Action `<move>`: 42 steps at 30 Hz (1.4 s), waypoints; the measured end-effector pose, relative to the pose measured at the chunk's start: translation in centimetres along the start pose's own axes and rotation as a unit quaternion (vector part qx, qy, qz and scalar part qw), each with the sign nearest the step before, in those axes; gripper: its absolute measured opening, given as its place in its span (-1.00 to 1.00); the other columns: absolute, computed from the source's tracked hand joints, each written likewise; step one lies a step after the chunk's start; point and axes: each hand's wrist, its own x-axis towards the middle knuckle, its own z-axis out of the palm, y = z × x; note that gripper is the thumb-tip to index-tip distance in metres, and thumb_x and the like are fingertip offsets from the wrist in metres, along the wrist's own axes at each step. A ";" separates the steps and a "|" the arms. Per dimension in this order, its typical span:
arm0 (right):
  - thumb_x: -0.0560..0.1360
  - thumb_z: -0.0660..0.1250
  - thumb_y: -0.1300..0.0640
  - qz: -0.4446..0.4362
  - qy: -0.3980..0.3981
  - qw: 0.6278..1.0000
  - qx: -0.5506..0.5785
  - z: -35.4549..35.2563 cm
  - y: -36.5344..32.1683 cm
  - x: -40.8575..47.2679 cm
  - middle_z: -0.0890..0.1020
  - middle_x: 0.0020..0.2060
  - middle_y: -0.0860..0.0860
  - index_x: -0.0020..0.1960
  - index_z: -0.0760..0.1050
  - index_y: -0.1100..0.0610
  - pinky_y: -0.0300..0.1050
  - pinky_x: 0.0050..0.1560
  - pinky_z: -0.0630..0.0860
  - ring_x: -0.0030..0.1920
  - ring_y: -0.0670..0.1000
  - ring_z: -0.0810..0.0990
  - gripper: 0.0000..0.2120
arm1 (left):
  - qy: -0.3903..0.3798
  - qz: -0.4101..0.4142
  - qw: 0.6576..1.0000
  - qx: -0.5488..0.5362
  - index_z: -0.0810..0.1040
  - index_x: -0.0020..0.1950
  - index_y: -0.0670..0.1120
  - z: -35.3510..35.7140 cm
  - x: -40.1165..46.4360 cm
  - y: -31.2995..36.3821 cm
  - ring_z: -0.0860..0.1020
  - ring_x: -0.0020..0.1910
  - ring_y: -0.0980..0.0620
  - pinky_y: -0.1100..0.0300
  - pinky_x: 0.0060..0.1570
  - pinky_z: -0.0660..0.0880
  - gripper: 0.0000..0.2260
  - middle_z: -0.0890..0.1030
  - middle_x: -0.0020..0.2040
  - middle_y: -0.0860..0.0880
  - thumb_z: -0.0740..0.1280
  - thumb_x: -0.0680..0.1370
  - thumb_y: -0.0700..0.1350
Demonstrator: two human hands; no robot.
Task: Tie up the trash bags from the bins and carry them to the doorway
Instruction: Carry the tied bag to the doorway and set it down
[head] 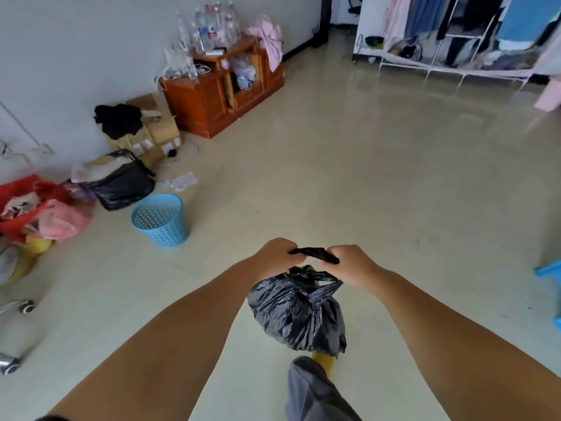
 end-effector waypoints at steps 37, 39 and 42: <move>0.55 0.17 0.11 0.033 0.062 0.996 -0.047 -38.2 4.6 74.9 0.36 -0.46 -0.03 -0.36 0.25 0.06 -0.19 -0.41 0.19 -0.47 -0.05 0.27 -0.69 | -0.020 0.099 0.994 0.035 0.36 -0.36 -0.04 -40.8 77.9 5.7 0.40 -0.35 0.00 0.20 -0.37 0.24 -0.72 0.42 -0.39 -0.01 0.25 0.54 -0.05; 0.55 0.17 0.11 0.028 0.059 0.997 -0.051 -40.3 4.9 79.7 0.37 -0.46 -0.03 -0.36 0.26 0.05 -0.19 -0.41 0.20 -0.48 -0.05 0.28 -0.70 | -0.011 0.100 0.994 0.030 0.34 -0.36 -0.05 -43.0 82.2 5.8 0.38 -0.36 0.01 0.20 -0.37 0.23 -0.72 0.41 -0.39 -0.01 0.24 0.55 -0.06; 0.54 0.18 0.13 0.013 0.060 0.997 -0.046 -44.3 5.5 87.4 0.36 -0.46 -0.03 -0.37 0.26 0.05 -0.18 -0.41 0.20 -0.47 -0.05 0.28 -0.69 | 0.004 0.091 0.996 0.021 0.33 -0.37 -0.04 -46.8 89.4 6.3 0.40 -0.33 -0.01 0.20 -0.37 0.23 -0.71 0.40 -0.41 0.00 0.24 0.55 -0.06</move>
